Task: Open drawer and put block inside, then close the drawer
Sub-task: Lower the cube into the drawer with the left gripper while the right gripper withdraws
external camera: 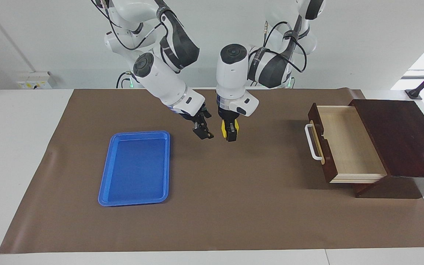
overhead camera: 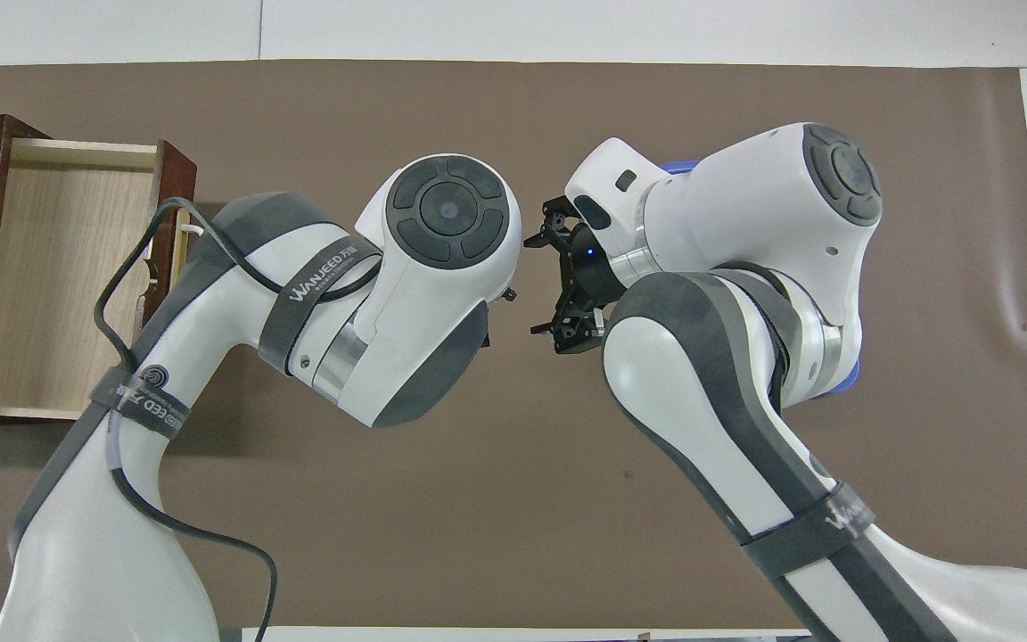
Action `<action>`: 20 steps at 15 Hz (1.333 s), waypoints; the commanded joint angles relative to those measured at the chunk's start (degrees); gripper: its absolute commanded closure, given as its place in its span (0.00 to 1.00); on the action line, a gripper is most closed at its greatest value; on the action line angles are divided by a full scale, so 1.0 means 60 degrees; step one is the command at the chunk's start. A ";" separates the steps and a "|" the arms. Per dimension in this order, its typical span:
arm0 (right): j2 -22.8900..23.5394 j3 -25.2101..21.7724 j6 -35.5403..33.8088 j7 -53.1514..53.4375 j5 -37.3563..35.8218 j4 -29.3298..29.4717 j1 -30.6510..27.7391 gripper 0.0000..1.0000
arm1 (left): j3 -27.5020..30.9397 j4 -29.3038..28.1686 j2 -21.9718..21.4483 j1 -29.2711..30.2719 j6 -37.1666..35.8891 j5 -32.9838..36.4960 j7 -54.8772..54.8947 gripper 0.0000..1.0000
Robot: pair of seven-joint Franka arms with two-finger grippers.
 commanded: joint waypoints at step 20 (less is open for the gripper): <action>-0.0687 -0.0225 -0.2561 0.1792 -0.1526 0.0721 -0.3948 0.00 | 0.0556 -0.3919 -0.2673 0.6065 0.0989 0.0135 0.8373 1.00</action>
